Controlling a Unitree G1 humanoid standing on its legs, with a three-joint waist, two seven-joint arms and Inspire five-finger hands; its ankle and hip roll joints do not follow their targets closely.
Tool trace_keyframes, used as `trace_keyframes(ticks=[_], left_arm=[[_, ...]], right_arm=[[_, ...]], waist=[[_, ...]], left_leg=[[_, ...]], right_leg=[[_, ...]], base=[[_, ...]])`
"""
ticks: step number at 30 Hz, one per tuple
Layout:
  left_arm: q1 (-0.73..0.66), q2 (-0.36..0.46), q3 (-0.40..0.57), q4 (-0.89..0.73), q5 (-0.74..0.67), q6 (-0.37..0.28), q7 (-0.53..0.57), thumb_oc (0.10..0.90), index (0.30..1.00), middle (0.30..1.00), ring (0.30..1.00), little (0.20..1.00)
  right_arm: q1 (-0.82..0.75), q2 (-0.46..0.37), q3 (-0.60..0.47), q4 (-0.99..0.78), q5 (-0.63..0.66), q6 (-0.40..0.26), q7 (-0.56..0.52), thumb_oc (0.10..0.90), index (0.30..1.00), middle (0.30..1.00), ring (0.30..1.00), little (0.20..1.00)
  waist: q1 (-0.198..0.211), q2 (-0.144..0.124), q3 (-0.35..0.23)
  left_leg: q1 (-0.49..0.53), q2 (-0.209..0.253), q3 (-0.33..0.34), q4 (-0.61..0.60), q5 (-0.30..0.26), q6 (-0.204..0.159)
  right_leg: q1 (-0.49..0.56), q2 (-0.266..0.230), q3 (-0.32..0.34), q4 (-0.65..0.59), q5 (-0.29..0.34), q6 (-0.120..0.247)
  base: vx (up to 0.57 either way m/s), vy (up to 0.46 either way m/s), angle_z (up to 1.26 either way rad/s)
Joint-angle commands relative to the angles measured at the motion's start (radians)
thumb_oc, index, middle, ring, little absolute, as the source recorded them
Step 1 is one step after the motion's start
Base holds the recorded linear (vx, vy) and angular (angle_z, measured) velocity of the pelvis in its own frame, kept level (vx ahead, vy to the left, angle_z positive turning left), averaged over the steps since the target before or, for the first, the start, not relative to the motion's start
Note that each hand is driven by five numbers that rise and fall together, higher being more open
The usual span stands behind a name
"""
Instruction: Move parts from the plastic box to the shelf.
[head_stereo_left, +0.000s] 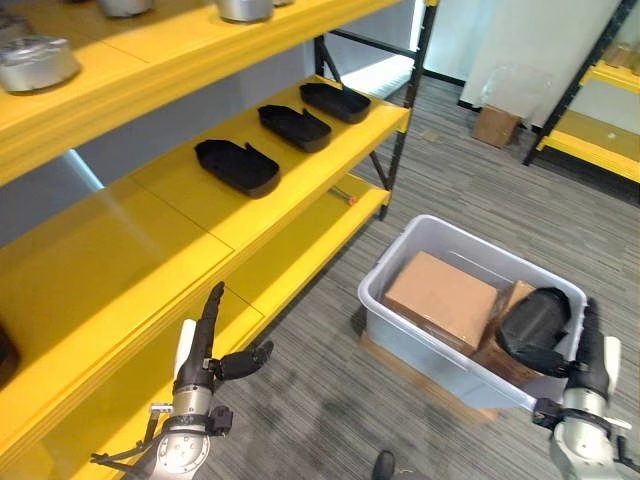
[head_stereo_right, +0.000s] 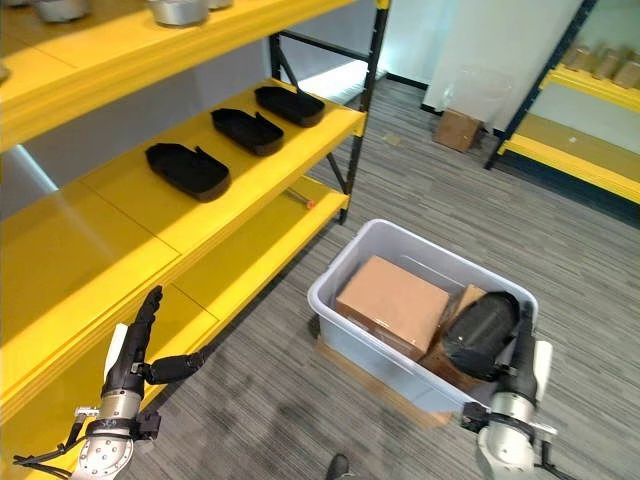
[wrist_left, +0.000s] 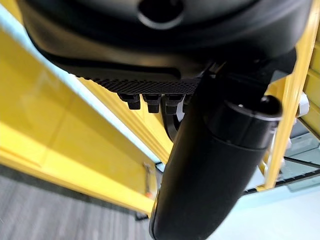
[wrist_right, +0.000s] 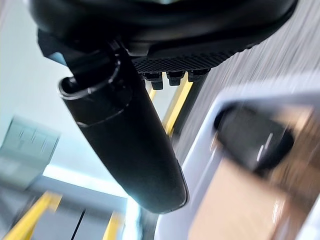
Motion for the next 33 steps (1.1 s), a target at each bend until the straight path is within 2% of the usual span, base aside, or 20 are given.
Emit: trace_keyframes(ticks=[1, 6, 10, 11, 13, 15, 22, 26, 28, 30, 32, 33], left_arm=[[-0.023, 0.071, 0.078, -0.057, -0.031, -0.08, -0.013, 0.9, 1.0, 1.0, 1.0, 1.0], [-0.053, 0.077, 0.041, -0.045, -0.022, -0.079, -0.048, 0.9, 1.0, 1.0, 1.0, 1.0], [-0.093, 0.088, 0.013, -0.053, -0.022, -0.049, -0.05, 0.9, 1.0, 1.0, 1.0, 1.0], [-0.11, 0.1, 0.006, -0.064, 0.034, -0.063, -0.044, 0.9, 1.0, 1.0, 1.0, 1.0], [-0.117, 0.107, 0.001, -0.071, 0.053, -0.065, -0.031, 0.9, 1.0, 1.0, 1.0, 1.0], [-0.135, 0.118, 0.0, -0.08, 0.016, -0.04, -0.026, 0.9, 1.0, 1.0, 1.0, 1.0], [-0.193, 0.119, -0.014, -0.082, 0.053, -0.076, -0.037, 0.9, 1.0, 1.0, 1.0, 1.0], [-0.261, 0.112, -0.035, -0.088, -0.032, -0.046, 0.024, 0.9, 1.0, 1.0, 1.0, 1.0], [-0.298, 0.105, -0.043, -0.07, -0.002, -0.048, 0.07, 0.9, 1.0, 1.0, 1.0, 1.0], [-0.303, 0.101, -0.036, -0.063, 0.01, -0.045, 0.11, 0.9, 1.0, 1.0, 1.0, 1.0], [-0.285, 0.095, -0.009, -0.072, 0.021, -0.032, 0.133, 0.9, 1.0, 1.0, 1.0, 1.0], [-0.269, 0.092, 0.009, -0.087, 0.033, -0.019, 0.136, 0.9, 1.0, 1.0, 1.0, 1.0]], right_arm=[[-0.085, -0.017, -0.04, -0.047, -0.005, -0.085, -0.051, 0.9, 1.0, 1.0, 1.0, 1.0], [-0.08, 0.003, -0.054, -0.02, -0.014, -0.083, -0.112, 0.9, 1.0, 1.0, 1.0, 1.0], [-0.085, 0.014, -0.054, 0.002, -0.021, -0.082, -0.149, 0.9, 1.0, 1.0, 1.0, 1.0], [-0.087, 0.019, -0.052, 0.012, -0.015, -0.085, -0.155, 0.9, 1.0, 1.0, 1.0, 1.0], [-0.09, 0.021, -0.049, 0.02, -0.01, -0.088, -0.148, 0.9, 1.0, 1.0, 1.0, 1.0], [-0.095, 0.021, -0.037, 0.025, -0.012, -0.082, -0.135, 0.9, 1.0, 1.0, 1.0, 1.0], [-0.098, 0.034, -0.013, 0.03, 0.043, -0.12, -0.151, 0.9, 1.0, 1.0, 1.0, 1.0], [-0.119, 0.04, -0.002, 0.033, 0.086, -0.171, -0.057, 0.9, 1.0, 1.0, 1.0, 1.0], [-0.15, 0.034, 0.049, 0.031, 0.042, -0.178, 0.005, 0.9, 1.0, 1.0, 1.0, 1.0], [-0.174, 0.027, 0.096, 0.023, -0.003, -0.189, 0.025, 0.9, 1.0, 1.0, 1.0, 1.0], [-0.198, 0.013, 0.122, 0.014, 0.008, -0.178, 0.051, 0.9, 1.0, 1.0, 1.0, 1.0], [-0.211, 0.005, 0.127, 0.014, 0.006, -0.171, 0.069, 0.9, 1.0, 1.0, 1.0, 1.0]], waist=[[0.006, -0.042, -0.042], [-0.04, -0.033, -0.043], [-0.068, -0.027, -0.044], [-0.084, -0.025, -0.044], [-0.09, -0.025, -0.043], [-0.099, -0.023, -0.042], [-0.126, -0.02, -0.028], [-0.141, -0.012, -0.019], [-0.132, -0.013, -0.018], [-0.103, -0.022, -0.015], [-0.066, -0.031, -0.013], [-0.042, -0.033, -0.008]], left_leg=[[-0.055, -0.082, 0.013, -0.008, -0.027, 0.045], [-0.037, -0.082, 0.031, -0.006, -0.036, 0.049], [-0.023, -0.09, 0.04, -0.006, -0.05, 0.056], [-0.015, -0.094, 0.039, -0.007, -0.055, 0.059], [-0.013, -0.096, 0.039, -0.007, -0.058, 0.061], [-0.011, -0.101, 0.032, -0.007, -0.063, 0.064], [-0.03, -0.087, 0.012, 0.008, -0.067, 0.066], [-0.035, -0.054, -0.018, 0.031, -0.066, 0.056], [-0.039, -0.04, -0.08, 0.048, -0.055, 0.042], [-0.063, -0.04, -0.199, 0.085, -0.046, 0.036], [-0.098, -0.082, -0.349, 0.146, -0.085, 0.052], [-0.13, -0.123, -0.414, 0.172, -0.096, 0.076]], right_leg=[[0.078, -0.106, -0.042, 0.003, 0.001, 0.125], [0.052, -0.103, -0.007, 0.004, 0.013, 0.119], [0.042, -0.102, 0.02, 0.004, 0.018, 0.116], [0.038, -0.097, 0.035, 0.006, 0.019, 0.11], [0.037, -0.094, 0.041, 0.007, 0.018, 0.106], [0.033, -0.085, 0.057, 0.012, 0.01, 0.095], [-0.008, -0.059, 0.098, 0.089, -0.047, 0.056], [-0.036, -0.032, 0.121, 0.172, -0.116, 0.011], [-0.043, -0.014, 0.142, 0.199, -0.139, -0.006], [-0.041, 0.001, 0.187, 0.213, -0.154, -0.015], [-0.038, 0.014, 0.248, 0.213, -0.163, -0.021], [-0.044, 0.022, 0.276, 0.204, -0.144, -0.029]], base=[[0.01, -0.134, -0.27], [-0.01, -0.116, -0.3], [-0.01, -0.123, -0.14], [0.01, -0.139, -0.11], [0.01, -0.123, -0.13], [0.01, -0.139, -0.12], [-0.04, -0.167, -0.16], [-0.02, -0.186, -0.04], [0.08, -0.168, -0.12], [0.15, -0.16, -0.63], [0.15, -0.123, -1.33], [0.11, -0.067, -1.4]])
